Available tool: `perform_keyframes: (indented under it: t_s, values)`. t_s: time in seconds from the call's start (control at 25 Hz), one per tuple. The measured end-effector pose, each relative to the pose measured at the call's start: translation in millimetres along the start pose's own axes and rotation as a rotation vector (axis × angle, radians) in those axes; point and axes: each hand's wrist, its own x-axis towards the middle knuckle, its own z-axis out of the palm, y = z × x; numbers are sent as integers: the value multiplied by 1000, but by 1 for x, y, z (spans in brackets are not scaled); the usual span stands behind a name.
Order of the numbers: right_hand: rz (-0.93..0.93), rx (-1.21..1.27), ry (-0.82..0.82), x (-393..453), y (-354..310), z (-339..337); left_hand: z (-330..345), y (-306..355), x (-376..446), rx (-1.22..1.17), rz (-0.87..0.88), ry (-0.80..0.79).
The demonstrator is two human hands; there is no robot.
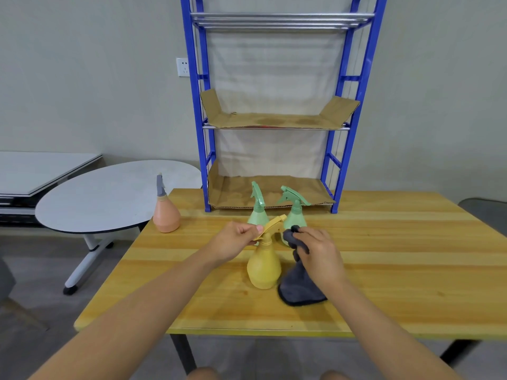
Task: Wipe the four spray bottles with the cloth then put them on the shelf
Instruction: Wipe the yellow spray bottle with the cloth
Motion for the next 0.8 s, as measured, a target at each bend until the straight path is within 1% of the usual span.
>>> perform_keyframes:
  t_s: [0.04, 0.12, 0.16, 0.2, 0.24, 0.32, 0.4, 0.52, 0.64, 0.68, 0.72, 0.8]
  values:
    - [0, -16, 11, 4, -1, -6, 1, -2, -4, 3, -3, 18]
    - [-19, -36, 54, 17, -10, -22, 2, -15, -15, -104, -19, 49]
    - [-58, -42, 73, 25, -15, -31, 3, -25, -21, -165, -21, 55]
    - [-112, -56, 83, 33, -22, -37, 4, -36, -27, -170, -28, 39]
    - [-175, -85, 81, 40, -27, -41, 6, -47, -32, -126, -37, -7]
    - [-286, -174, 43, 53, -37, -43, 16, -61, -39, 74, -82, -92]
    - [-340, -268, -47, 62, -43, -37, 26, -62, -39, 244, -77, -78]
    - [-452, -406, -175, 61, -58, -23, 33, -58, -35, 325, 10, -8]
    - [-652, -418, -248, 46, -71, -18, 32, -60, -30, 338, 36, 6]
    - [-693, -428, -266, 44, -71, -20, 32, -61, -30, 349, 37, 8]
    - [-684, -435, -266, 46, -66, -24, 32, -63, -29, 360, 45, 11]
    - [-545, -418, -185, 56, -52, -31, 32, -65, -28, 363, 58, 15]
